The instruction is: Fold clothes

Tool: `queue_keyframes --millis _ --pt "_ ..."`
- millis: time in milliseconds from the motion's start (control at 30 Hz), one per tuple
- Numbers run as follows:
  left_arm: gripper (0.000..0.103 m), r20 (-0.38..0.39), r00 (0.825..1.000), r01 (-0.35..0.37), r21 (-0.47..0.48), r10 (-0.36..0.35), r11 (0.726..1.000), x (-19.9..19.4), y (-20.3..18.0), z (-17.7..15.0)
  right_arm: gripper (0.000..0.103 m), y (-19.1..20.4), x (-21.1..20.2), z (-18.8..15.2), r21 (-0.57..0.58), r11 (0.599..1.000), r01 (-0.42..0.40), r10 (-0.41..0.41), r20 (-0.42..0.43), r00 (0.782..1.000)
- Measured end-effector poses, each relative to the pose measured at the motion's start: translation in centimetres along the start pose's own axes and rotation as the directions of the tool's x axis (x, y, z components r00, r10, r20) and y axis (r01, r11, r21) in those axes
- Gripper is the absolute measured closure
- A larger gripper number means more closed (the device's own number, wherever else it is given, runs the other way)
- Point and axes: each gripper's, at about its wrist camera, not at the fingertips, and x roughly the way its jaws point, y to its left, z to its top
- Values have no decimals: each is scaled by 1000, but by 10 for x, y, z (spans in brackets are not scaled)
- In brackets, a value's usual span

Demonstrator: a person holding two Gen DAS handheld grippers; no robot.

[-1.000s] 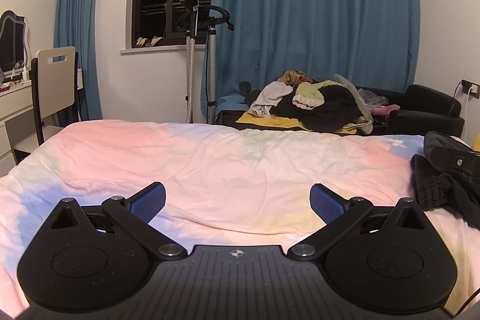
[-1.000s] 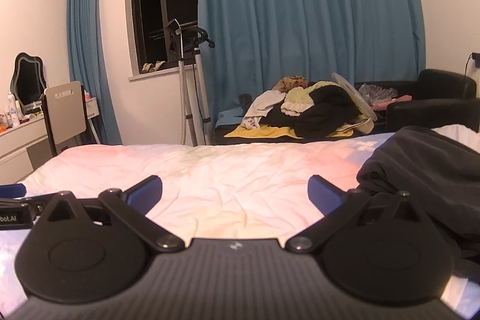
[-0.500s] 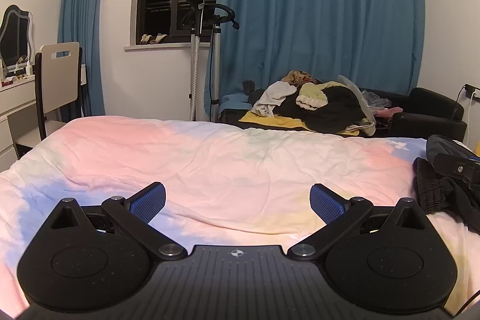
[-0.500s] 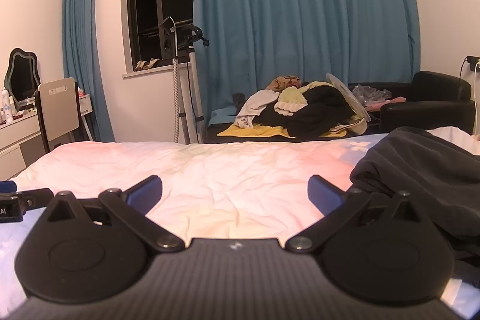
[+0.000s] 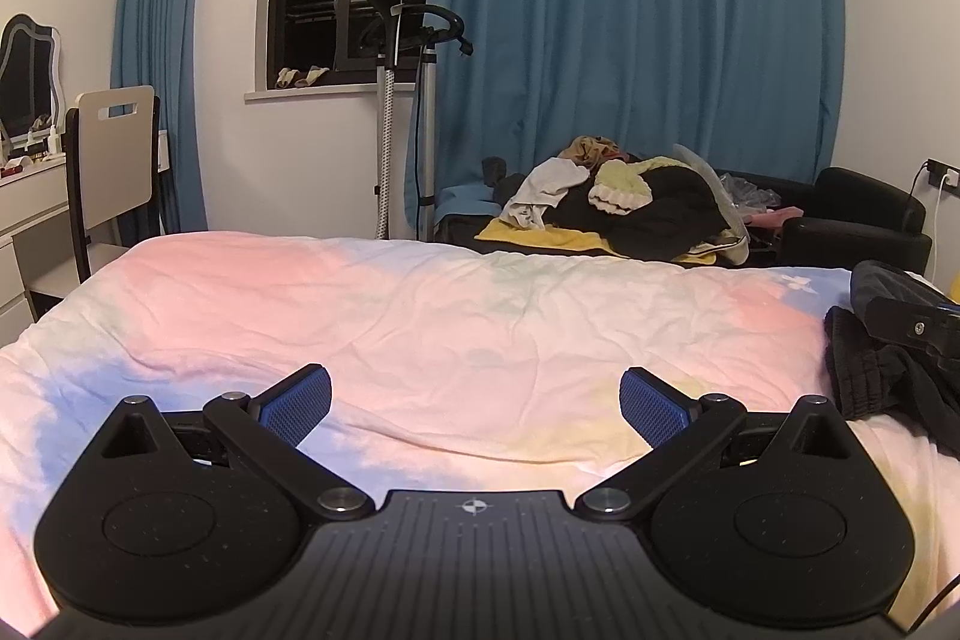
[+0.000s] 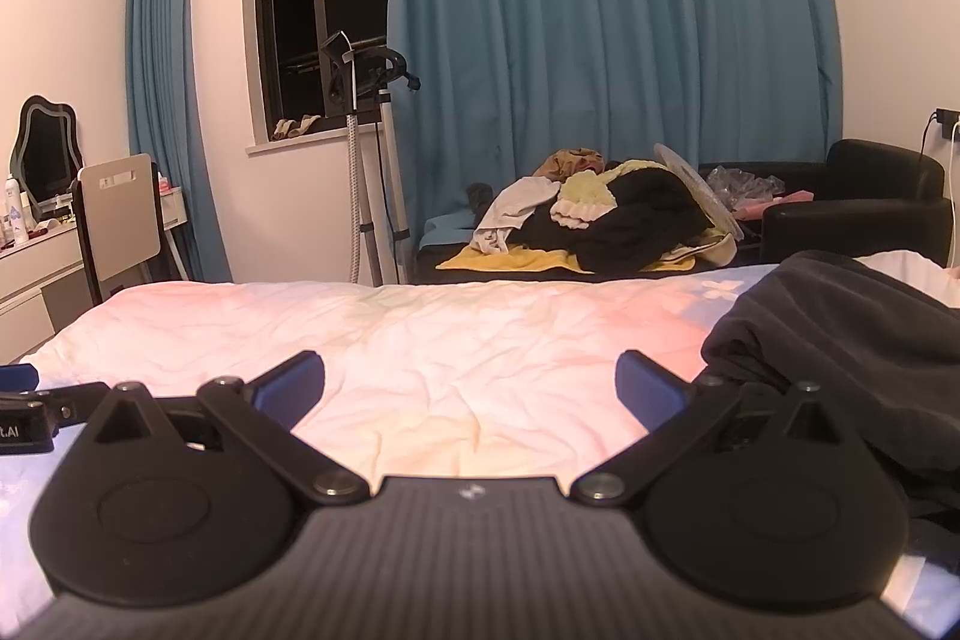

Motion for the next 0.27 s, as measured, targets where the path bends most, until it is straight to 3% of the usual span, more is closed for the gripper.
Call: queue_keyframes --millis 267 --pt "0 1 1000 7 1 -7 1000 -1 1 -1 0 -3 0 2 1 1000 -2 2 -2 1000"
